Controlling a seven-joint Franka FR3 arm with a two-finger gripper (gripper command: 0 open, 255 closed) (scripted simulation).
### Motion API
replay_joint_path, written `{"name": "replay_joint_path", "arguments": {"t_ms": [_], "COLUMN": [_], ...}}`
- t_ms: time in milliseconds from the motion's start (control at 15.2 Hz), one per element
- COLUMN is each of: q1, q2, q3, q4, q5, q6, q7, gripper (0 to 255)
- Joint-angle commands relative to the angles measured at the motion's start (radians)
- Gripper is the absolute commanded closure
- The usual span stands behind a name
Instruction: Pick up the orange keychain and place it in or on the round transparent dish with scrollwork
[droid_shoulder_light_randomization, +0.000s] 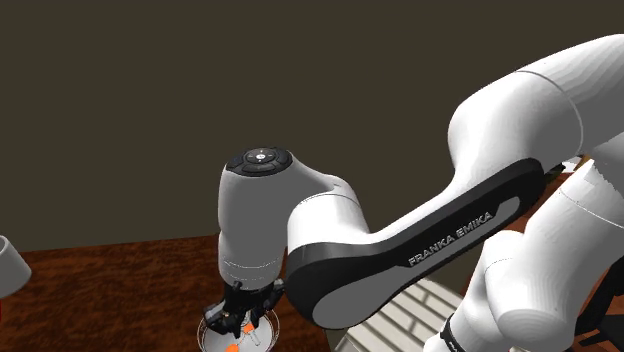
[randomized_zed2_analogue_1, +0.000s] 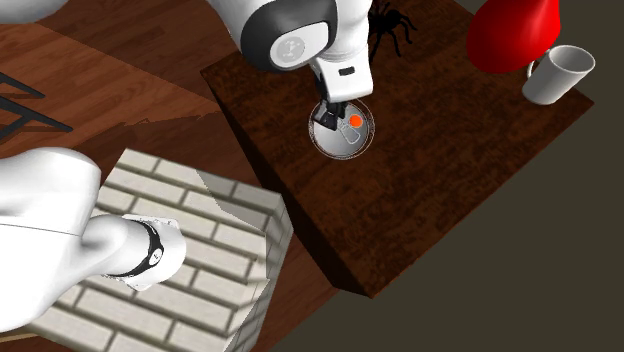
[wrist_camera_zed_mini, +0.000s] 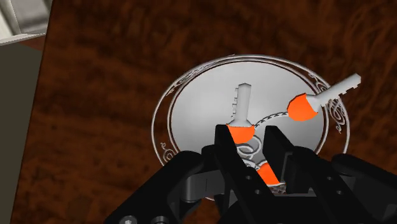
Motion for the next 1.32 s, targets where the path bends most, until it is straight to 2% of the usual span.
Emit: {"name": "replay_joint_path", "arguments": {"t_ms": [0, 528, 594, 924, 1188, 1254], "q1": [-0.003, -0.002, -0.002, -0.002, 0.004, 0.005], "q2": [0.019, 0.019, 0.019, 0.019, -0.062, -0.062], "q3": [0.003, 0.003, 0.003, 0.003, -0.014, -0.015], "q4": [-0.014, -0.014, -0.014, -0.014, 0.047, 0.047], "q5": [-0.013, -0.013, -0.013, -0.013, 0.038, 0.038], "q6": [0.030, 0.030, 0.030, 0.030, -0.100, -0.100], "q7": [0.008, 0.008, 0.008, 0.008, -0.030, -0.030], "gripper": [255, 255, 0, 0, 0, 0]}}
